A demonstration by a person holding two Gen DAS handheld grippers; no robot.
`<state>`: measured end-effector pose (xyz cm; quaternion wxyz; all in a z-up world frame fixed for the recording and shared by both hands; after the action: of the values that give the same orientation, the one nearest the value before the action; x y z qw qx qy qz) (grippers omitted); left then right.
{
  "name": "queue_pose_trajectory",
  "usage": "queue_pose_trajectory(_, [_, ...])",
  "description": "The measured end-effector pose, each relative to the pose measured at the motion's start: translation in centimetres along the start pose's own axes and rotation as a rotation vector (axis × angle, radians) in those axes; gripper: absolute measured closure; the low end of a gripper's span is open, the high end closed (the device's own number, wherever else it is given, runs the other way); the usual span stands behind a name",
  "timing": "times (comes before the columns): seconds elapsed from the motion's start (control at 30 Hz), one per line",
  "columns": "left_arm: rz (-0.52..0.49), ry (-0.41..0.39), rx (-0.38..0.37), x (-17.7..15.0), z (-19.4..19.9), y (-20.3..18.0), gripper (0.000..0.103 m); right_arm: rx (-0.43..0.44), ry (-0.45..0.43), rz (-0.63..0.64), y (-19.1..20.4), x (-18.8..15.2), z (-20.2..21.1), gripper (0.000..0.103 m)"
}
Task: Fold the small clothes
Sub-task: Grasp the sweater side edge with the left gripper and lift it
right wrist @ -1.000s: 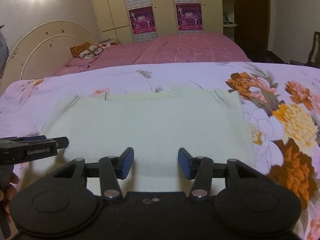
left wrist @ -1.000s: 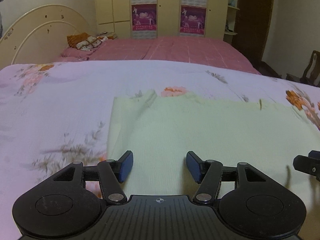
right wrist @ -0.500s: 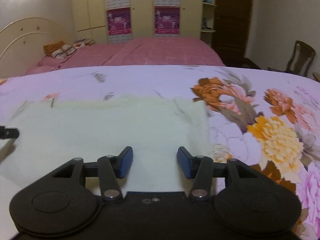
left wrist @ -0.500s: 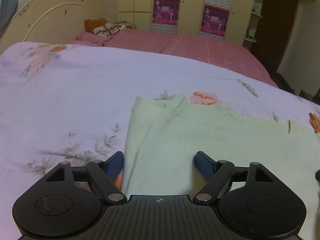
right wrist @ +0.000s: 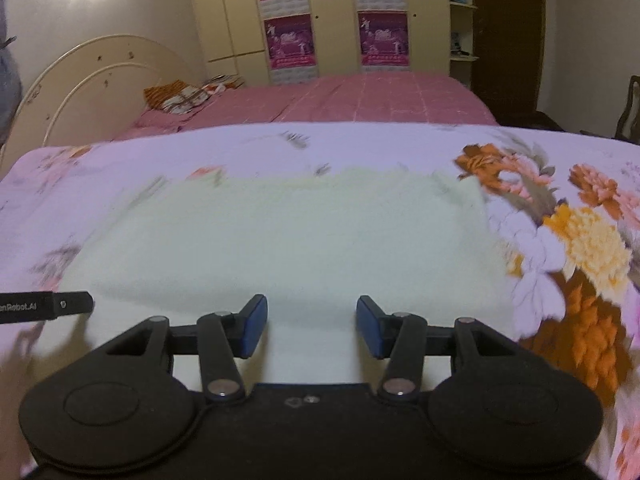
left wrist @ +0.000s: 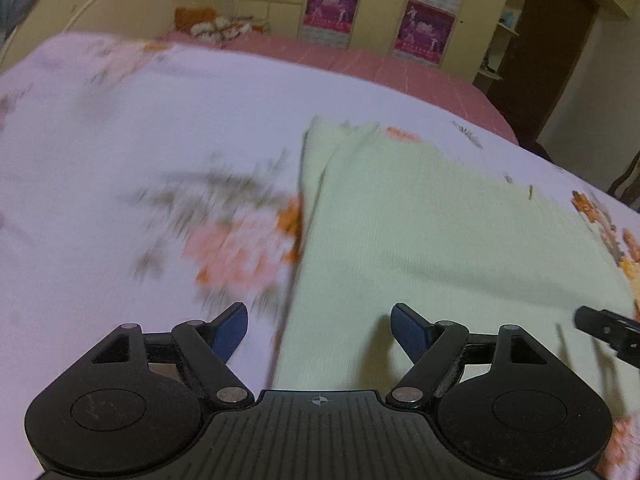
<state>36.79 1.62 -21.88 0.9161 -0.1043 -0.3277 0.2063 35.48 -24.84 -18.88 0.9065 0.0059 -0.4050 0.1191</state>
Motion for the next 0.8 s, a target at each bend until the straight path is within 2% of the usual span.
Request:
queue_pose_trajectory(0.2, [0.13, 0.08, -0.065, -3.5, 2.9, 2.6, 0.025, 0.024, 0.005, -0.015, 2.0, -1.3, 1.7, 0.054])
queue_pose_trajectory(0.37, [0.275, 0.137, -0.18, -5.9, 3.6, 3.1, 0.03, 0.025, -0.001, -0.014, 2.8, -1.8, 3.0, 0.053])
queue_pose_trajectory(0.43, [0.279, 0.13, -0.192, -6.2, 3.2, 2.5, 0.031, 0.024, 0.0, -0.017, 2.9, -1.9, 3.1, 0.052])
queue_pose_trajectory(0.53, [0.296, 0.114, -0.213, -6.0, 2.2, 1.6, 0.037, 0.024, -0.001, -0.025, 3.0, -2.2, 3.2, 0.052])
queue_pose_trajectory(0.67, [0.348, 0.1, -0.252, -4.9, 0.3, 0.6, 0.05, 0.021, -0.005, -0.032, 3.0, -2.3, 3.0, 0.052])
queue_pose_trajectory(0.8, [0.404, 0.058, -0.283, -3.8, -2.0, -0.5, 0.05, 0.018, -0.01, -0.046, 2.6, -2.1, 2.4, 0.052])
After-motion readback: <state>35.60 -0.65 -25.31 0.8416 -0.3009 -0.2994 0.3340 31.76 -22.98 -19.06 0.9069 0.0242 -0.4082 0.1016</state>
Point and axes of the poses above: each gripper's, at about its wrist camera, not at the fingertips, and z roughly against the way its jaws point, y to its left, x to its top, the point moved 3 cm from there along -z, roughly the way its jaws point, and after that the axes turned 14 degrees about z, right-handed, at the moved point
